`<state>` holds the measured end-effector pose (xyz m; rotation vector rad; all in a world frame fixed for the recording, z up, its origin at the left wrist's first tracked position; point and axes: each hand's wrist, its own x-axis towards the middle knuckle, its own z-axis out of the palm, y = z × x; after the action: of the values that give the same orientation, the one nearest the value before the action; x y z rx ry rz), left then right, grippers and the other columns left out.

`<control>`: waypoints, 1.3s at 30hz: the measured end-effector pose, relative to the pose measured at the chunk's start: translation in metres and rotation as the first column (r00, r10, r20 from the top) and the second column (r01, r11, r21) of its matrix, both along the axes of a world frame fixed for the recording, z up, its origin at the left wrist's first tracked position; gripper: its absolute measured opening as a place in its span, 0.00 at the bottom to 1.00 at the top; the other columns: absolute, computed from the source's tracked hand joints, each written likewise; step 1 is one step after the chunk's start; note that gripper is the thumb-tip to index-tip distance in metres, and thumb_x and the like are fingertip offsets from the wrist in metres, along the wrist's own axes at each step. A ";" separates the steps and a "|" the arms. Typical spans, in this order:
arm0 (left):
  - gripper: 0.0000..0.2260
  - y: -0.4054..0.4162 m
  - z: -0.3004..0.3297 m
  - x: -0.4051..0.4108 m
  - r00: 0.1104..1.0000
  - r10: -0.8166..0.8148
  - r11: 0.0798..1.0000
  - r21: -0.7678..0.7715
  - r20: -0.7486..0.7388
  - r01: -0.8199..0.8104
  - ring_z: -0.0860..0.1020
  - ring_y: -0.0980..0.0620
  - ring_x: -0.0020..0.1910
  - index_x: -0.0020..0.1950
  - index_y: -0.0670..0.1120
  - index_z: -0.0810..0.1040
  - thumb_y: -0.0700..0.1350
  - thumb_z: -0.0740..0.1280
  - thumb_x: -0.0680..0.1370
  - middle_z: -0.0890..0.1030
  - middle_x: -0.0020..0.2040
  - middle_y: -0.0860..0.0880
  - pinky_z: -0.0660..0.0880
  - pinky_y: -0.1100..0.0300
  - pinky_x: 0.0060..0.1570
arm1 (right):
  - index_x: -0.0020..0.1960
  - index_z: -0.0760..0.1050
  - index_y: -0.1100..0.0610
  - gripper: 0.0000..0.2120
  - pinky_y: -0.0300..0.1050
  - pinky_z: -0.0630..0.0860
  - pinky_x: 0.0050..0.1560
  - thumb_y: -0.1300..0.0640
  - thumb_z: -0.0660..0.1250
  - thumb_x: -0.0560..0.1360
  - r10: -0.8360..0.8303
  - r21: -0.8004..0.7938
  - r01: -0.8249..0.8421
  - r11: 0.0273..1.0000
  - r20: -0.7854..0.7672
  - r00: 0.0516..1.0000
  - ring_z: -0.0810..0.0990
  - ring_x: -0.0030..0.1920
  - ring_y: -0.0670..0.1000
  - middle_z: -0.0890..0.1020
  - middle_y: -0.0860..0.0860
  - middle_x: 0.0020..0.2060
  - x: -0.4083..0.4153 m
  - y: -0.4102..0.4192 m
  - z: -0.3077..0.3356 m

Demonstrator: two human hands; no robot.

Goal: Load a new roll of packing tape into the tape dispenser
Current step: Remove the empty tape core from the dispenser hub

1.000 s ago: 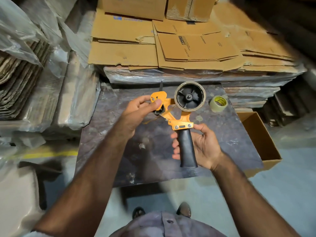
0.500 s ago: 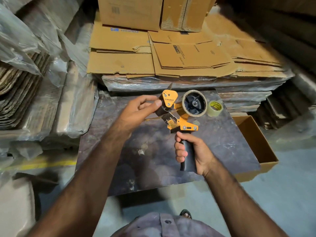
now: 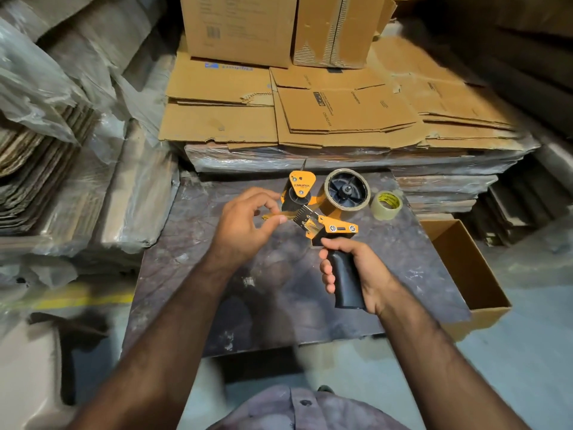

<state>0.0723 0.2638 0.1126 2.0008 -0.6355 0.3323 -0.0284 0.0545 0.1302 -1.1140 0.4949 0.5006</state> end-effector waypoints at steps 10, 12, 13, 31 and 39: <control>0.03 -0.045 0.026 0.000 0.980 -0.112 0.991 0.056 -0.163 0.123 0.81 0.58 0.59 0.45 0.47 0.81 0.42 0.74 0.76 0.84 0.58 0.54 0.79 0.48 0.60 | 0.34 0.75 0.57 0.11 0.39 0.68 0.21 0.53 0.68 0.73 -0.004 0.044 0.006 0.999 -0.056 0.998 0.68 0.20 0.49 0.71 0.50 0.25 -0.004 -0.047 0.002; 0.03 -0.053 0.037 0.003 0.963 -0.143 0.986 0.052 -0.228 0.159 0.82 0.60 0.57 0.45 0.46 0.81 0.41 0.74 0.76 0.85 0.55 0.54 0.79 0.50 0.60 | 0.34 0.76 0.56 0.10 0.39 0.68 0.20 0.53 0.69 0.72 0.022 0.057 -0.019 0.998 -0.064 0.998 0.69 0.20 0.48 0.71 0.50 0.25 -0.009 -0.059 0.002; 0.03 -0.056 0.043 0.004 0.956 -0.154 0.984 0.053 -0.248 0.173 0.82 0.60 0.55 0.46 0.45 0.82 0.41 0.75 0.75 0.86 0.54 0.54 0.79 0.50 0.60 | 0.34 0.76 0.56 0.10 0.38 0.68 0.20 0.53 0.69 0.72 0.032 0.062 -0.028 0.998 -0.069 0.997 0.68 0.20 0.48 0.71 0.50 0.25 -0.012 -0.065 0.002; 0.07 -0.088 0.045 -0.014 0.982 0.188 0.949 0.254 0.012 -0.185 0.79 0.57 0.39 0.45 0.50 0.82 0.48 0.78 0.72 0.82 0.39 0.55 0.77 0.60 0.42 | 0.34 0.75 0.57 0.11 0.38 0.69 0.21 0.53 0.68 0.73 0.034 0.082 -0.025 0.996 -0.112 0.993 0.69 0.20 0.48 0.71 0.50 0.25 -0.021 -0.131 -0.004; 0.15 -0.158 0.001 -0.058 0.987 0.121 0.935 0.322 0.108 -0.150 0.70 0.47 0.66 0.59 0.57 0.82 0.59 0.71 0.74 0.67 0.73 0.48 0.72 0.41 0.61 | 0.34 0.74 0.56 0.13 0.39 0.69 0.23 0.53 0.67 0.76 0.118 0.012 -0.117 0.993 -0.086 0.989 0.68 0.23 0.48 0.70 0.50 0.26 -0.008 -0.137 -0.015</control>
<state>0.0147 0.1056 0.1135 2.3694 -0.6401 0.4195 -0.0367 -0.0827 0.1150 -1.1223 0.5045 0.6552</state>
